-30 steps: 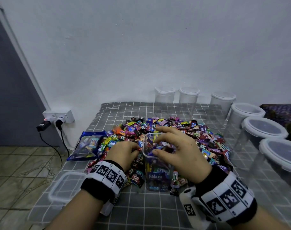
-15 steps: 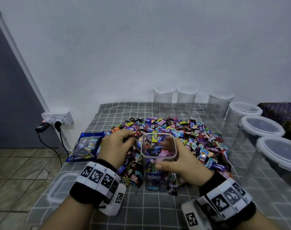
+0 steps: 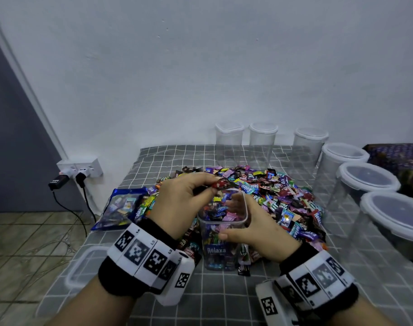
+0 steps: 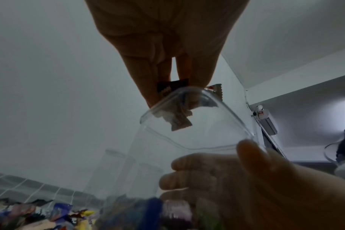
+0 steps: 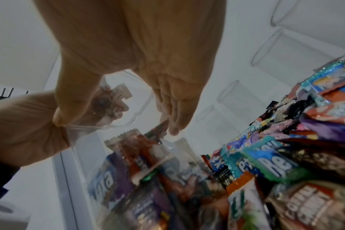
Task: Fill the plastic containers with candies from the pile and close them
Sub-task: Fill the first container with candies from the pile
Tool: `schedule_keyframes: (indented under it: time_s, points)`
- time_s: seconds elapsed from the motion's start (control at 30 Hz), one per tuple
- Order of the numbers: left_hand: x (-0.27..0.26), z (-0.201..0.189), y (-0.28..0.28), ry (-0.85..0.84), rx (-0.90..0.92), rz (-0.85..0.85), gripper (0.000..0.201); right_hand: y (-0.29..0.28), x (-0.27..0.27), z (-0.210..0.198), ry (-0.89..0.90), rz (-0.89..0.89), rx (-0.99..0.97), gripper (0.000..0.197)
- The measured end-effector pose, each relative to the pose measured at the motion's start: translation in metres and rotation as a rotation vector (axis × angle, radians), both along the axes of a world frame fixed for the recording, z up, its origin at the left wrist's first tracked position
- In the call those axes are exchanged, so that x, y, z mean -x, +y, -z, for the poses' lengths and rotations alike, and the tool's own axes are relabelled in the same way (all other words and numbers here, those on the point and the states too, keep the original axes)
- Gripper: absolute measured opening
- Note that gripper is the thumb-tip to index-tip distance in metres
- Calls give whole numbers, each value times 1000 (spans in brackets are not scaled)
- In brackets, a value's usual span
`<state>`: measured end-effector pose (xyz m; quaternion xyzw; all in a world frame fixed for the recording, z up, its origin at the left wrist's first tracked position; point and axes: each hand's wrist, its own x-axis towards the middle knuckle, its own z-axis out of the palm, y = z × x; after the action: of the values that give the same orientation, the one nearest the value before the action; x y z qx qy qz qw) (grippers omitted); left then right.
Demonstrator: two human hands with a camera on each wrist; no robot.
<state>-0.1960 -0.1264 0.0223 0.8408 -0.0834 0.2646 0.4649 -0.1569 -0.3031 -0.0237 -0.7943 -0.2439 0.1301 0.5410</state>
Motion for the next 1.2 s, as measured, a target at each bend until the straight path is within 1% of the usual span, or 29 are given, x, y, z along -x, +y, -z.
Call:
schedule_keyframes:
  time_s: [0.1, 0.17, 0.3, 0.37, 0.43, 0.57, 0.6, 0.67, 0.7, 0.73, 0.77, 0.8, 0.83, 0.87, 0.9, 0.97, 1.03, 1.13, 1.2]
  points:
    - [2, 1, -5, 38, -66, 32, 24, 0, 0, 0, -1, 8, -16, 80]
    - [3, 1, -5, 33, -116, 38, 28, 1, 2, 0, -8, 11, -39, 71]
    - [5, 1, -6, 24, -221, 26, 37, 0, 1, 1, -13, 1, -82, 63]
    - [7, -1, -8, 13, -265, 30, 41, 0, 0, 2, -22, -1, -86, 65]
    - [6, 0, -8, -8, -284, 34, 44, 0, -1, 5, -24, 0, -59, 71]
    - [6, 3, -8, -35, -207, 48, 37, 1, -1, 4, -22, 2, -25, 83]
    - [7, 2, -8, -31, -169, 53, 35, 0, 0, 3, -18, 2, -18, 84]
    - [8, -1, -7, -16, -70, 50, 31, -1, 1, 0, -20, -10, 6, 78]
    - [7, 0, -4, -9, -27, 29, 30, -2, 1, -1, -48, -28, 45, 80]
    - [5, 1, 1, 6, 1, -10, 30, -3, 0, 1, -105, -43, 111, 87]
    - [3, 2, 6, 29, 15, -58, 30, -5, -1, 4, -172, -62, 207, 99]
    - [1, 4, 11, 65, 11, -112, 28, -7, -2, 5, -233, -85, 329, 112]
    - [-2, 6, 16, 114, -13, -159, 27, -10, -2, 4, -266, -108, 454, 120]
    - [-4, 7, 21, 187, -72, -200, 29, -13, -4, 5, -280, -123, 560, 123]
    - [-6, 9, 25, 279, -170, -232, 33, -16, -6, 4, -294, -136, 652, 124]
    - [-11, 14, 31, 487, -425, -259, 43, -19, -8, 1, -330, -135, 803, 122]
    - [-18, 22, 36, 690, -644, -225, 56, -19, -15, -1, -346, -115, 911, 122]
    - [-27, 36, 39, 938, -781, -146, 87, -17, -24, -1, -340, -119, 1048, 125]
    - [-29, 43, 36, 1038, -867, -107, 101, -14, -28, 3, -313, -149, 1116, 127]
